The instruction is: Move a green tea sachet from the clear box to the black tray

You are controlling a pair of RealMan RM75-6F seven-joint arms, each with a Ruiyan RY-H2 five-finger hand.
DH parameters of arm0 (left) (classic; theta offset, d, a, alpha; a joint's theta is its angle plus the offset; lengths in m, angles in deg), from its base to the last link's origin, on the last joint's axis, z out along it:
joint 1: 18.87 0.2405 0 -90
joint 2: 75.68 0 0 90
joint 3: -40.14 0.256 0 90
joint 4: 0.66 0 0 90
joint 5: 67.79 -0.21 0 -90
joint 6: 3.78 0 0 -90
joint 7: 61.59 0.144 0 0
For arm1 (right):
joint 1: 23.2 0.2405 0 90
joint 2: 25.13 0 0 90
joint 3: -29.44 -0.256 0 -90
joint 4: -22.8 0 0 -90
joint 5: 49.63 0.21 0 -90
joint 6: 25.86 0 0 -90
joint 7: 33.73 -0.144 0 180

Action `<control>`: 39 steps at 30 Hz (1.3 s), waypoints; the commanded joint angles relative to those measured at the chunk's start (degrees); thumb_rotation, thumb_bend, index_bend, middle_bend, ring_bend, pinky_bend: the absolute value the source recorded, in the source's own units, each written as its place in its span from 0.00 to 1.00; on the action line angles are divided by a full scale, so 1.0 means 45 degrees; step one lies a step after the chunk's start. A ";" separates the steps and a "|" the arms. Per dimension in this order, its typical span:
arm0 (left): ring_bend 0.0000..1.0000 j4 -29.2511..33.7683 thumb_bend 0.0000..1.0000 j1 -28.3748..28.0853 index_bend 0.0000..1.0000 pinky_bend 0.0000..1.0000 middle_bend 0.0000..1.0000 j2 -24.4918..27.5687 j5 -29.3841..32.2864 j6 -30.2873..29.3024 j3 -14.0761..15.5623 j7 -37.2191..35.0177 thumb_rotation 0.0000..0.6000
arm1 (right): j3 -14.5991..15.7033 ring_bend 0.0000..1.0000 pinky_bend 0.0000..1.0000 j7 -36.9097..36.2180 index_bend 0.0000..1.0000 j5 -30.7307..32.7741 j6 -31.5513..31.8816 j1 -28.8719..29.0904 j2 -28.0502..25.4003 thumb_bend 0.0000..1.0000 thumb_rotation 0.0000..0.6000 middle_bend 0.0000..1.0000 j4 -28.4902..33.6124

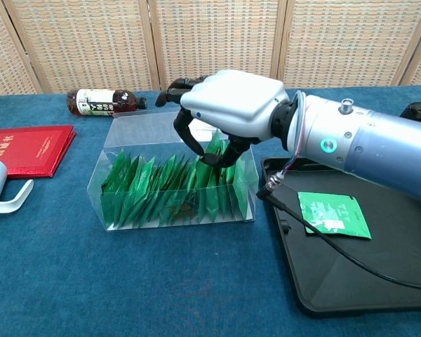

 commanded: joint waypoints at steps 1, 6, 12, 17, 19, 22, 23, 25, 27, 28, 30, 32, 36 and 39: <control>0.00 -0.0060 0.02 -0.0014 0.00 0.00 0.00 0.0000 0.0071 0.0022 -0.0036 -0.0079 1.00 | -0.0110 0.00 0.20 0.0308 0.68 -0.0038 0.0204 -0.0086 -0.0409 0.70 1.00 0.18 0.0554; 0.00 -0.0045 0.02 0.0023 0.00 0.00 0.00 0.0017 0.0120 -0.0031 -0.0048 -0.0070 1.00 | -0.0263 0.00 0.20 0.0708 0.68 -0.0045 0.0467 -0.0230 -0.1089 0.70 1.00 0.18 0.1492; 0.00 0.0070 0.02 0.0122 0.00 0.00 0.00 0.0011 -0.0100 -0.0269 0.0013 0.0073 1.00 | -0.0463 0.00 0.20 0.1278 0.69 -0.0027 0.0812 -0.0462 -0.2105 0.70 1.00 0.18 0.2696; 0.00 0.0095 0.02 0.0169 0.00 0.00 0.00 0.0001 -0.0170 -0.0386 0.0020 0.0114 1.00 | -0.0603 0.00 0.21 0.1602 0.69 -0.0020 0.1144 -0.0710 -0.2917 0.70 1.00 0.18 0.3624; 0.00 0.0102 0.02 0.0177 0.00 0.00 0.00 -0.0004 -0.0170 -0.0402 0.0019 0.0138 1.00 | -0.0628 0.00 0.21 0.1686 0.69 -0.0014 0.1224 -0.0797 -0.3201 0.70 1.00 0.18 0.3908; 0.00 0.0113 0.02 0.0184 0.00 0.00 0.00 -0.0015 -0.0154 -0.0405 0.0019 0.0168 1.00 | -0.0653 0.00 0.21 0.1760 0.69 -0.0025 0.1365 -0.0946 -0.3615 0.70 1.00 0.18 0.4276; 0.00 0.0122 0.02 0.0186 0.00 0.00 0.00 -0.0018 -0.0146 -0.0408 0.0016 0.0188 1.00 | -0.0644 0.00 0.21 0.1780 0.69 -0.0053 0.1439 -0.1034 -0.3833 0.70 1.00 0.18 0.4451; 0.00 0.0142 0.02 0.0191 0.00 0.00 0.00 -0.0024 -0.0152 -0.0424 0.0015 0.0236 1.00 | -0.0580 0.00 0.21 0.1790 0.69 -0.0153 0.1582 -0.1220 -0.4241 0.70 1.00 0.18 0.4739; 0.00 0.0160 0.02 0.0196 0.00 0.00 0.00 -0.0027 -0.0170 -0.0430 0.0025 0.0260 1.00 | -0.0483 0.00 0.21 0.1763 0.69 -0.0272 0.1707 -0.1393 -0.4556 0.70 1.00 0.18 0.4919; 0.00 0.0163 0.02 0.0199 0.00 0.00 0.00 -0.0028 -0.0175 -0.0432 0.0029 0.0264 1.00 | -0.0458 0.00 0.21 0.1752 0.69 -0.0304 0.1736 -0.1432 -0.4621 0.70 1.00 0.18 0.4952; 0.00 0.0174 0.02 0.0206 0.00 0.00 0.00 -0.0032 -0.0200 -0.0447 0.0039 0.0282 1.00 | -0.0334 0.00 0.21 0.1677 0.69 -0.0441 0.1856 -0.1606 -0.4879 0.70 1.00 0.18 0.5061; 0.00 0.0185 0.02 0.0218 0.00 0.00 0.00 -0.0032 -0.0253 -0.0475 0.0053 0.0278 1.00 | -0.0072 0.00 0.21 0.1525 0.69 -0.0657 0.2069 -0.1928 -0.5247 0.70 1.00 0.18 0.5134; 0.00 0.0176 0.02 0.0238 0.00 0.00 0.00 -0.0033 -0.0322 -0.0512 0.0076 0.0252 1.00 | 0.0856 0.00 0.21 0.0879 0.69 -0.1557 0.2522 -0.2752 -0.6016 0.70 1.00 0.19 0.4827; 0.00 0.0210 0.02 0.0291 0.00 0.00 0.00 -0.0014 -0.0360 -0.0591 0.0095 0.0235 1.00 | 0.1825 0.00 0.21 0.0130 0.69 -0.2564 0.3288 -0.3645 -0.6336 0.70 1.00 0.19 0.4188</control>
